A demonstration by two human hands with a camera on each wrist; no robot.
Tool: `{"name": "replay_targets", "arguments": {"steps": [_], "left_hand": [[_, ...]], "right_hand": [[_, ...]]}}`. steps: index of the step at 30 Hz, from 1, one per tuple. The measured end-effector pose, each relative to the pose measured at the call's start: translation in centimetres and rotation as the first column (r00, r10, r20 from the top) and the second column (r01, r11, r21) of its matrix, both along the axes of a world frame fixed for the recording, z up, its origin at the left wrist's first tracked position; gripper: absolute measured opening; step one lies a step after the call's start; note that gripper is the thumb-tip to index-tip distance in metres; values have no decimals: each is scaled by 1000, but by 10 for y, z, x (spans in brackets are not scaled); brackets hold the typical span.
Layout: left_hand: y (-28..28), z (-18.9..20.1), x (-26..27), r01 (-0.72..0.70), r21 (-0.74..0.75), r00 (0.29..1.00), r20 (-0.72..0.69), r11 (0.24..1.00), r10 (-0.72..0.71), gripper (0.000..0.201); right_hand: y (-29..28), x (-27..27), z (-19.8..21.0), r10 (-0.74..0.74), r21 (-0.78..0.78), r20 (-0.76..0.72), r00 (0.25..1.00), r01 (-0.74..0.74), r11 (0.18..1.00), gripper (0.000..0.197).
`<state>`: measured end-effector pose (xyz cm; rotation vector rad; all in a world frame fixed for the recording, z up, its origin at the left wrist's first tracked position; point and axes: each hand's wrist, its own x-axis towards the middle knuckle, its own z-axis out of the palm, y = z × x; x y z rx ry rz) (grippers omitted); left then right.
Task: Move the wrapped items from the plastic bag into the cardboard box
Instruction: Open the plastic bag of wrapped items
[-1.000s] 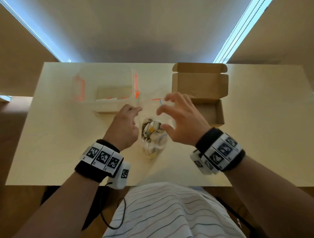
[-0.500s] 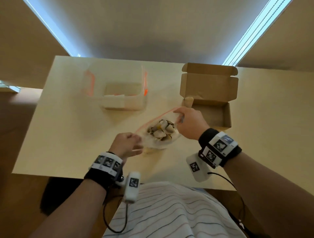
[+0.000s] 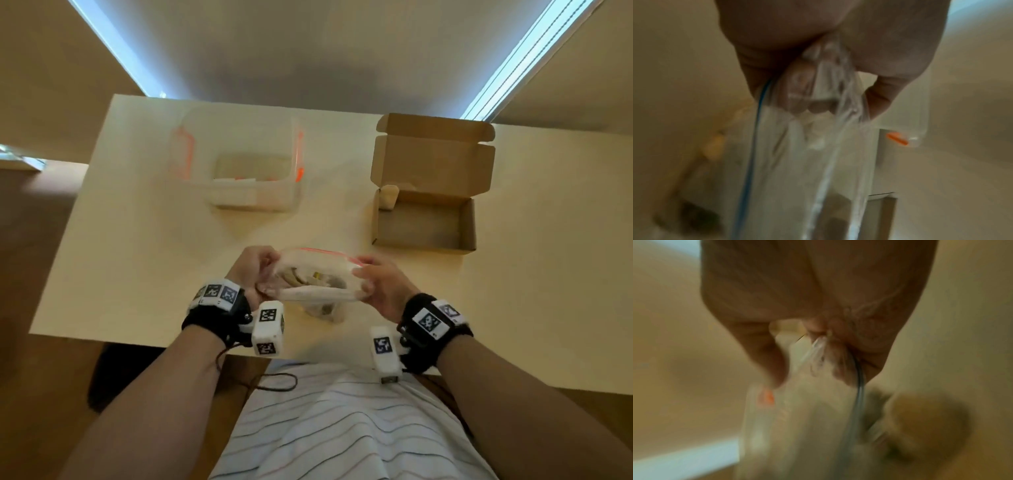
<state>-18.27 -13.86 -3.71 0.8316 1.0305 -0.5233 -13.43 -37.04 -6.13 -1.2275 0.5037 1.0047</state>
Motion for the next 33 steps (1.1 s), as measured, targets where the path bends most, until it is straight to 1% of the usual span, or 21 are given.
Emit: {"name": "replay_targets", "arguments": {"steps": [2,3,5,6,7,9,11,13,14,15,17,18,19,20,21,22,23,26,27,29,33], "left_hand": [[4,4,0,-106,-154,992,45,982,114,13],[7,5,-2,-149,-219,982,80,964,170,15],[13,2,-5,-155,-259,970,143,953,197,30],[15,-2,-6,-125,-224,969,184,967,168,22],[17,-8,-7,-101,-182,967,215,978,139,10],[23,-24,-10,-122,-90,968,207,988,139,13],[20,-33,-13,-185,29,972,152,982,178,12],[16,-40,-16,-77,280,994,98,957,52,16],[15,-44,-18,36,442,997,45,896,-62,25],[13,-45,-19,156,613,983,-19,774,-182,32],[8,-38,-22,184,882,927,-9,434,-376,33],[4,-33,-23,69,957,863,84,281,-498,27],[-2,-26,-23,-31,982,754,147,189,-641,17],[-9,-20,-21,-57,988,621,150,147,-770,12],[-16,-21,-18,-19,992,497,115,121,-860,14],[-22,-23,-13,65,993,405,59,93,-912,18],[-26,-28,-7,180,982,346,-16,50,-938,21],[-34,-29,16,444,873,181,-308,-202,-934,29],[-35,-27,22,475,847,160,-350,-239,-923,34],[-37,-24,27,486,825,183,-419,-289,-889,49],[-48,-21,13,461,804,269,-530,-376,-804,69]], "right_hand": [[3,1,-7,490,-284,127,862,-442,851,27],[6,2,-8,562,-365,133,816,-487,794,20],[6,7,-8,372,-304,91,924,-330,894,11],[5,10,-9,223,-199,13,975,-216,956,10],[4,12,-5,112,-89,-67,991,-118,989,11],[2,17,-3,-11,33,-144,990,16,999,14],[5,22,-1,-81,4,-141,987,82,997,19],[7,26,-5,-10,-218,-24,1000,5,976,22],[5,27,-7,123,-378,61,991,-91,921,26],[2,26,-8,289,-534,148,946,-169,828,32],[-5,18,-5,525,-726,379,762,-108,680,40],[-5,11,1,565,-727,551,614,20,687,35],[-2,3,8,573,-675,695,434,119,728,28],[4,-4,16,579,-630,765,282,141,763,22],[11,-10,17,601,-624,776,191,93,776,17],[19,-14,16,652,-662,739,171,6,749,18],[28,-14,13,728,-727,654,206,-98,680,21],[40,-6,9,955,-925,176,238,-292,243,26],[39,-3,12,969,-944,92,229,-288,158,28],[34,0,17,975,-966,44,219,-238,97,32],[27,8,12,973,-977,124,194,-147,154,52]]}}
